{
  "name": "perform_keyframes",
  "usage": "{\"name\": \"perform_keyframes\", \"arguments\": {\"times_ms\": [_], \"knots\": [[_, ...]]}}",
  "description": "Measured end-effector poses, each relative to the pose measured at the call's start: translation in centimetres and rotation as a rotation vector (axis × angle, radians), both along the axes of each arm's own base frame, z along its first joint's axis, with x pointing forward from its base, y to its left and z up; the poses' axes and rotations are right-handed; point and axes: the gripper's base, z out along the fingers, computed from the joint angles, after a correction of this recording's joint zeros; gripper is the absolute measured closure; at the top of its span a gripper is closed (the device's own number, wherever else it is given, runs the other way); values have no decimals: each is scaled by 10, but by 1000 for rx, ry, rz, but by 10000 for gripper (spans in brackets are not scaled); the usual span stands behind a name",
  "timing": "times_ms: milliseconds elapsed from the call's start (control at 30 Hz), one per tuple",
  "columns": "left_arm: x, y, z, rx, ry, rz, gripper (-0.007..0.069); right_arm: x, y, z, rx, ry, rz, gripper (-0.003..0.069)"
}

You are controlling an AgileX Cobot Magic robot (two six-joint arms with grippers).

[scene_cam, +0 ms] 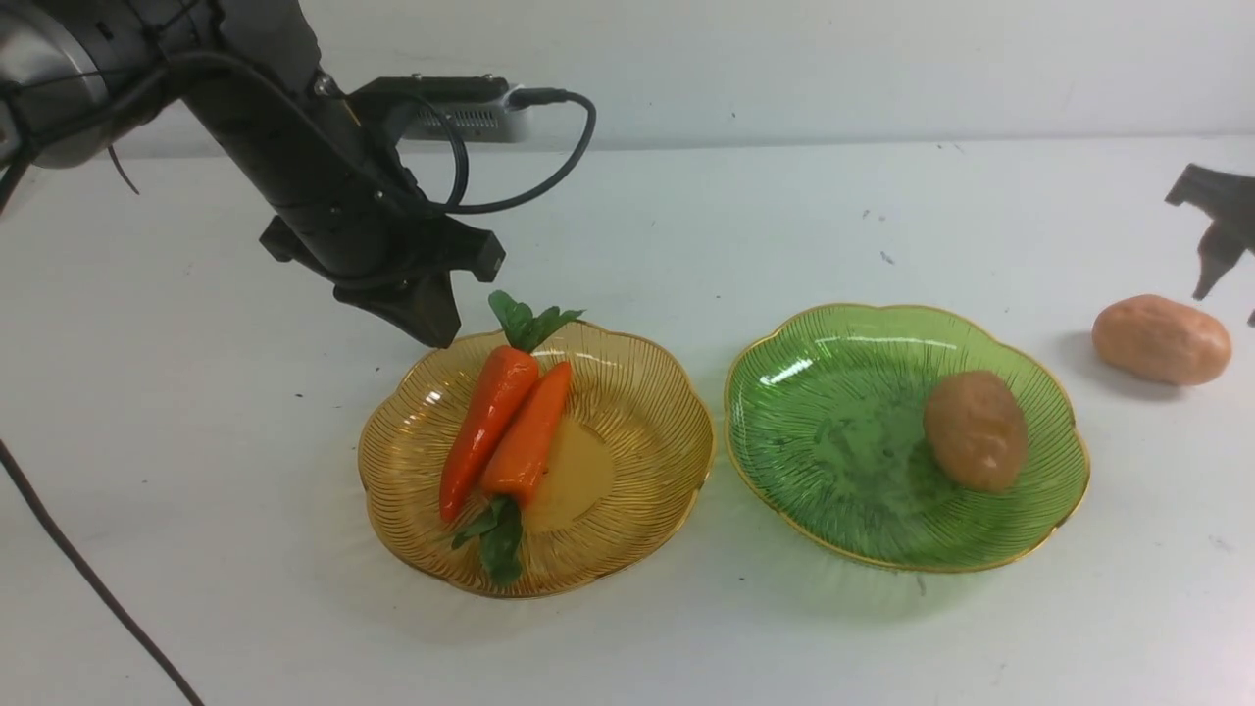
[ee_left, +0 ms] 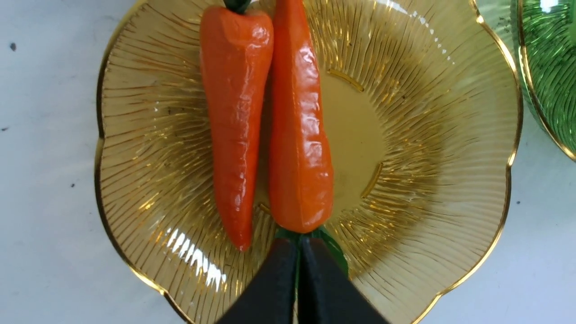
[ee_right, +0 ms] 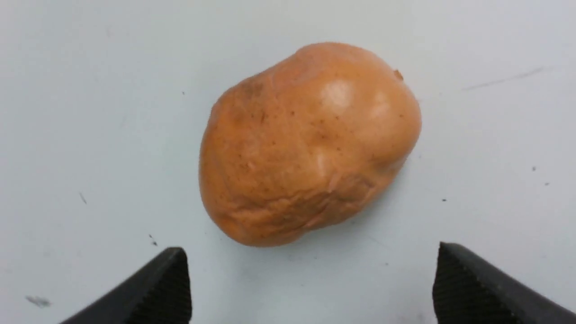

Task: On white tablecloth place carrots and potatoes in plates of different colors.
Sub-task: 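Put the potato onto the plate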

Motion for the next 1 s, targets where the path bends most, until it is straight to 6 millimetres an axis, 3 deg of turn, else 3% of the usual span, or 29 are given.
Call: {"name": "perform_keyframes", "arguments": {"times_ms": [267,600,800,933,1000], "knots": [[0,0,0,-1,2,5,628,9,-9,-2,9,-91,-190,-31],[0,0,0,-2,4,10,627,16,-17,-37,37,-48,-289,19],[0,0,0,-2,4,10,627,22,-19,-42,13,-86,-229,135],[0,0,0,-2,4,10,627,22,-28,-38,-40,-87,-101,135],[0,0,0,-2,4,10,627,21,-36,-26,-80,-89,-31,135]]}}
